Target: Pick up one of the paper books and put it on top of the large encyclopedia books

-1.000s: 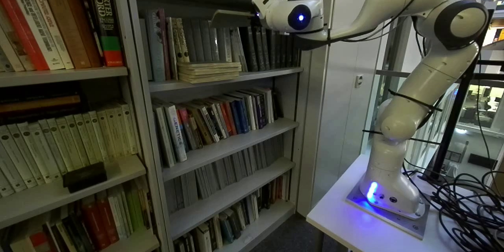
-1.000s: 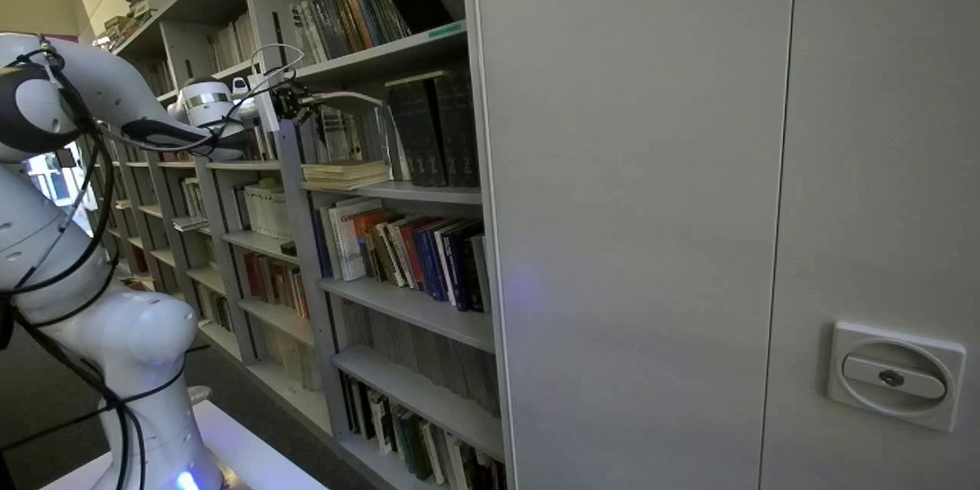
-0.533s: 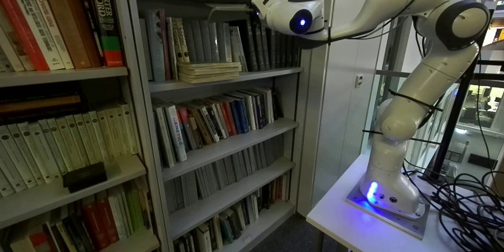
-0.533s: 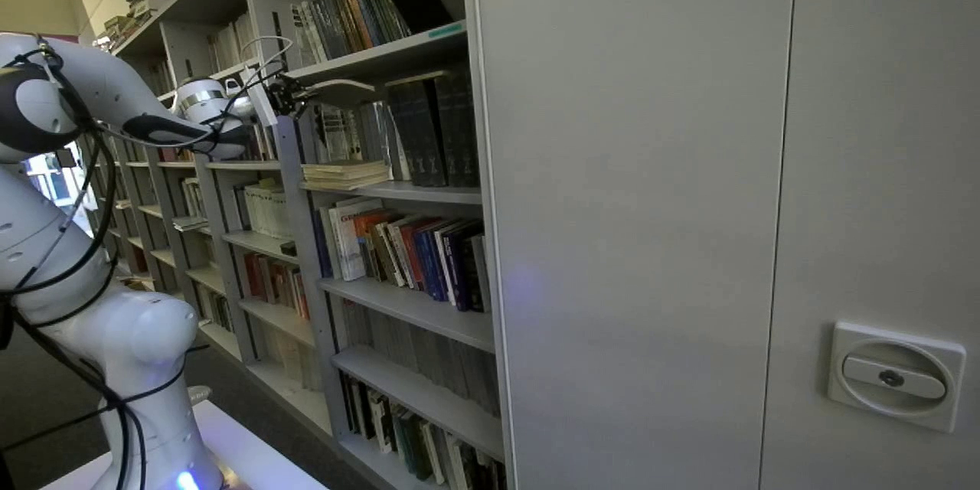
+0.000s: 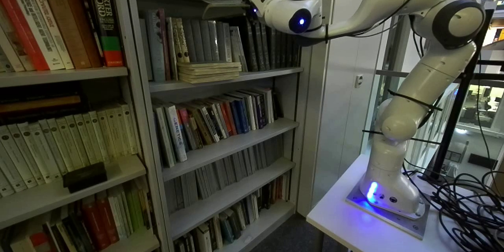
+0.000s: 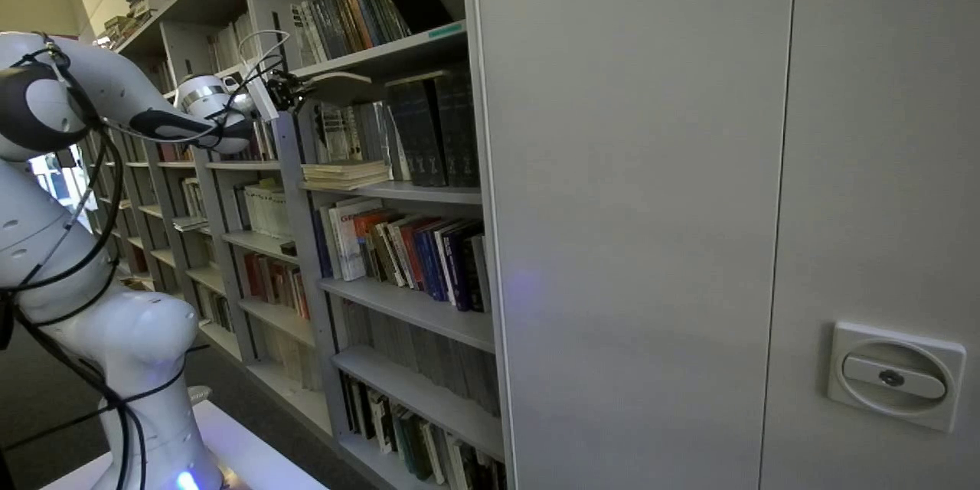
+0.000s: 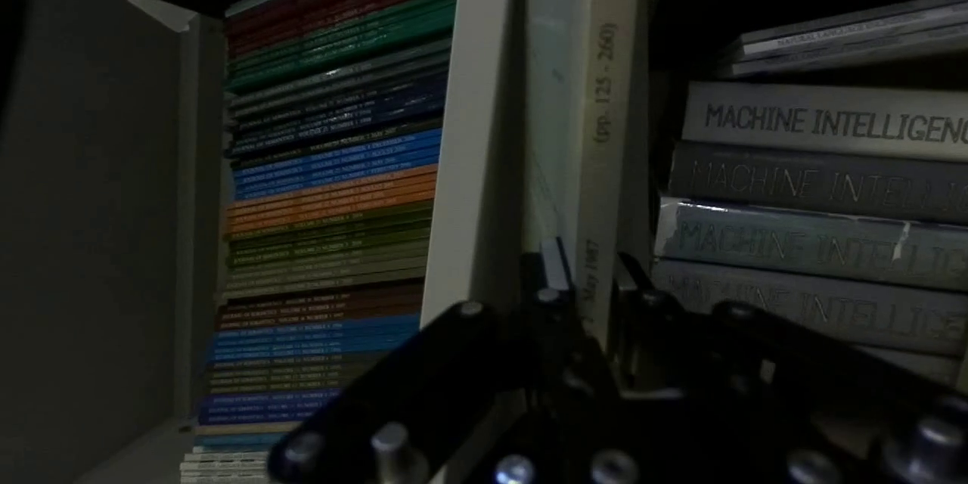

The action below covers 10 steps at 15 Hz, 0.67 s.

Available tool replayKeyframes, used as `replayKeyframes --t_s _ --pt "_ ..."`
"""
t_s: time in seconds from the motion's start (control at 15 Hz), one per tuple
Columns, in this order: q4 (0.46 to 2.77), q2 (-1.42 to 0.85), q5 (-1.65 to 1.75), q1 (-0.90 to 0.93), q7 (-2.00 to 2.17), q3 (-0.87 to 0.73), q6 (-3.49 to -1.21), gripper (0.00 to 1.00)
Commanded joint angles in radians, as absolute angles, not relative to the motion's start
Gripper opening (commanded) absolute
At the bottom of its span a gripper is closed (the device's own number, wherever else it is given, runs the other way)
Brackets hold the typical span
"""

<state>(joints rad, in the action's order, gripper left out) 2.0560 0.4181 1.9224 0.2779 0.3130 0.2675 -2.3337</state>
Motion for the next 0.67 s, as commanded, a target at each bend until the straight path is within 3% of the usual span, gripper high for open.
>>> replayKeyframes --t_s 0.0,0.6 --pt "1.975 0.382 1.966 0.284 0.301 0.244 -2.365 0.03" --pt "1.883 0.310 1.959 0.256 0.260 0.201 -2.396 0.03"
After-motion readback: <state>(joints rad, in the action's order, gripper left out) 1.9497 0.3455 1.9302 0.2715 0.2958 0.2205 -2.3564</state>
